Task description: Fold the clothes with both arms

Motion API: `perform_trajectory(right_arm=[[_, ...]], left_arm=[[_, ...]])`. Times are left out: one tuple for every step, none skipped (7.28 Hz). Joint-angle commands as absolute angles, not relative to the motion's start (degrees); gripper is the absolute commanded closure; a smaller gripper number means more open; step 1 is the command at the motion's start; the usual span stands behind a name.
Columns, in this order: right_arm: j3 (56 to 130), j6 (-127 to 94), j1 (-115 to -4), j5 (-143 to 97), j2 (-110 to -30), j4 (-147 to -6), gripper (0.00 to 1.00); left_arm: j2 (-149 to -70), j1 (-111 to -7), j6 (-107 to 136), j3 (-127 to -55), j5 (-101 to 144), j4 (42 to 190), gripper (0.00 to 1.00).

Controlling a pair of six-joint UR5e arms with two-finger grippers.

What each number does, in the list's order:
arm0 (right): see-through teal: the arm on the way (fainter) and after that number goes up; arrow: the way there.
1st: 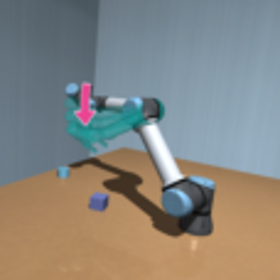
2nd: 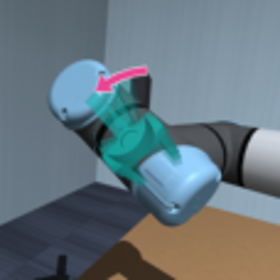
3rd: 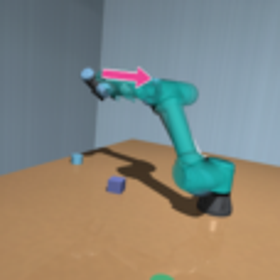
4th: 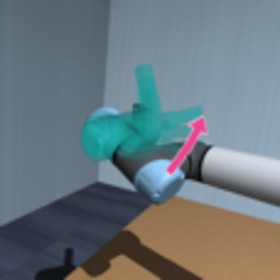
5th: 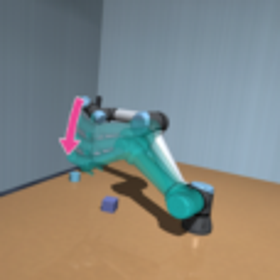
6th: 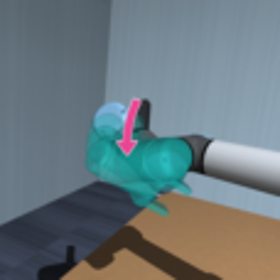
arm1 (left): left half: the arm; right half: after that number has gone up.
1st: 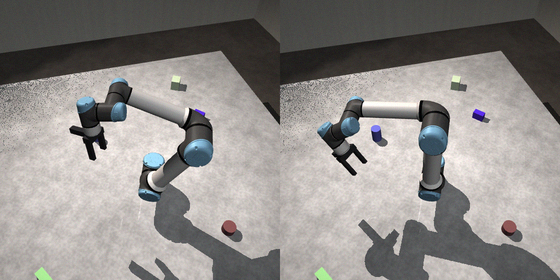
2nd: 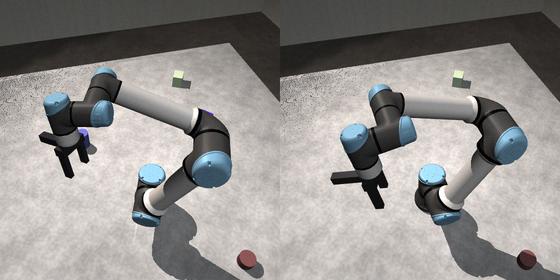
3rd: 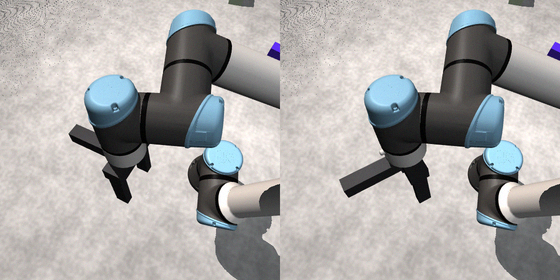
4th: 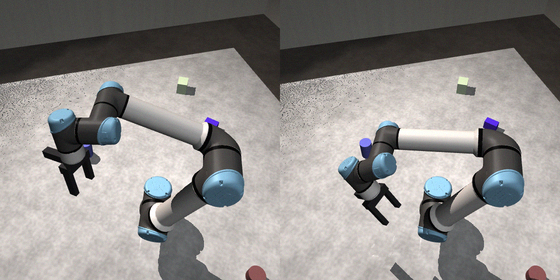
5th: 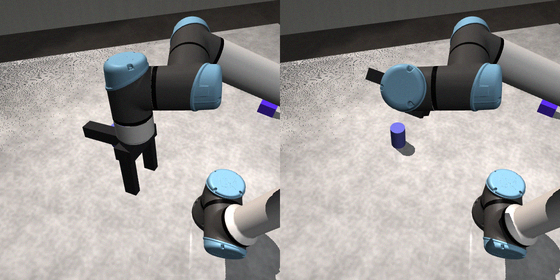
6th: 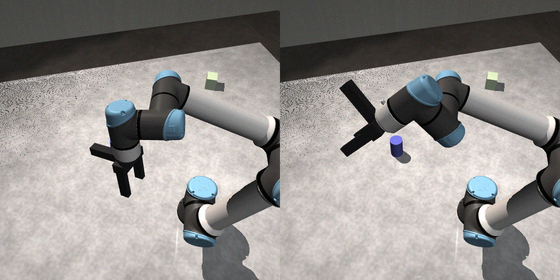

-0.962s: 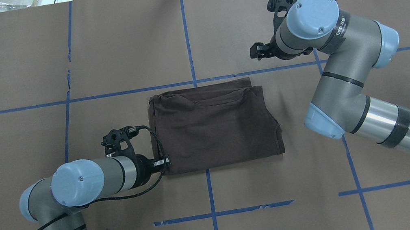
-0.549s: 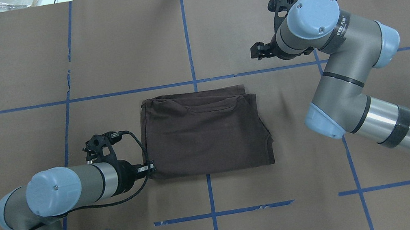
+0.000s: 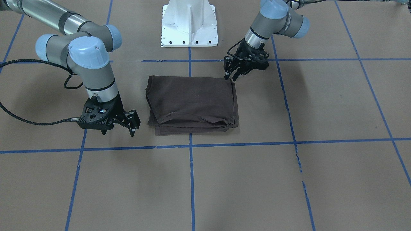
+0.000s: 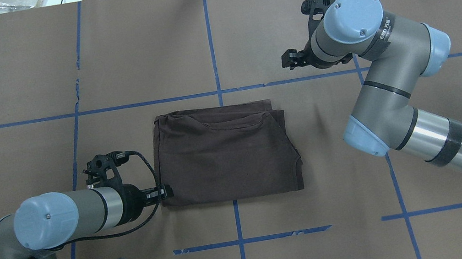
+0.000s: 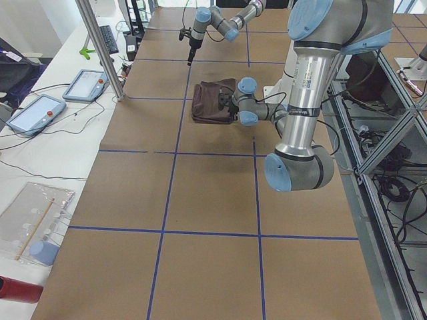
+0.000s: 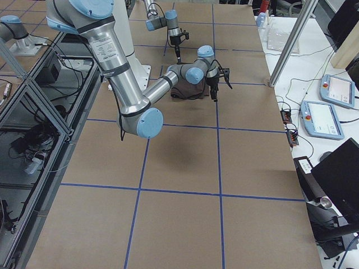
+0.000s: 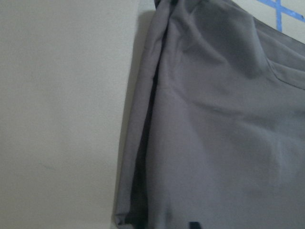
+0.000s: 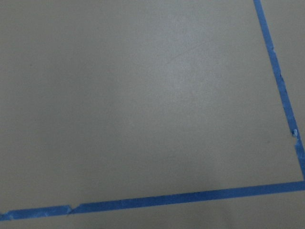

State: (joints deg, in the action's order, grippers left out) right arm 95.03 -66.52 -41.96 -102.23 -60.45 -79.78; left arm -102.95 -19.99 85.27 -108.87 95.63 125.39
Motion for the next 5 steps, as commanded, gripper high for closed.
perform_trajectory(right_arm=[[99.7, -61.0, -44.0, -108.4, -64.1, -80.5, 0.00], [103.5, -54.3, -47.5, -112.2, -67.8, -83.4, 0.00], [107.2, -46.0, -51.8, -115.8, -70.6, -87.8, 0.00], [109.6, -36.8, -56.5, -118.4, -73.5, -91.8, 0.00], [109.9, -28.8, -61.2, -121.0, -76.6, -92.9, 0.00]], left_arm=[[-102.7, -22.5, 77.8, -119.1, 98.0, 111.3, 0.00], [-102.6, -24.8, 73.8, -124.3, 98.0, 103.7, 0.00], [-102.5, -28.8, 68.4, -127.2, 98.9, 97.9, 0.00], [-101.6, -34.7, 61.7, -127.4, 104.0, 96.3, 0.00], [-97.9, -41.2, 52.1, -127.4, 107.9, 96.4, 0.00]])
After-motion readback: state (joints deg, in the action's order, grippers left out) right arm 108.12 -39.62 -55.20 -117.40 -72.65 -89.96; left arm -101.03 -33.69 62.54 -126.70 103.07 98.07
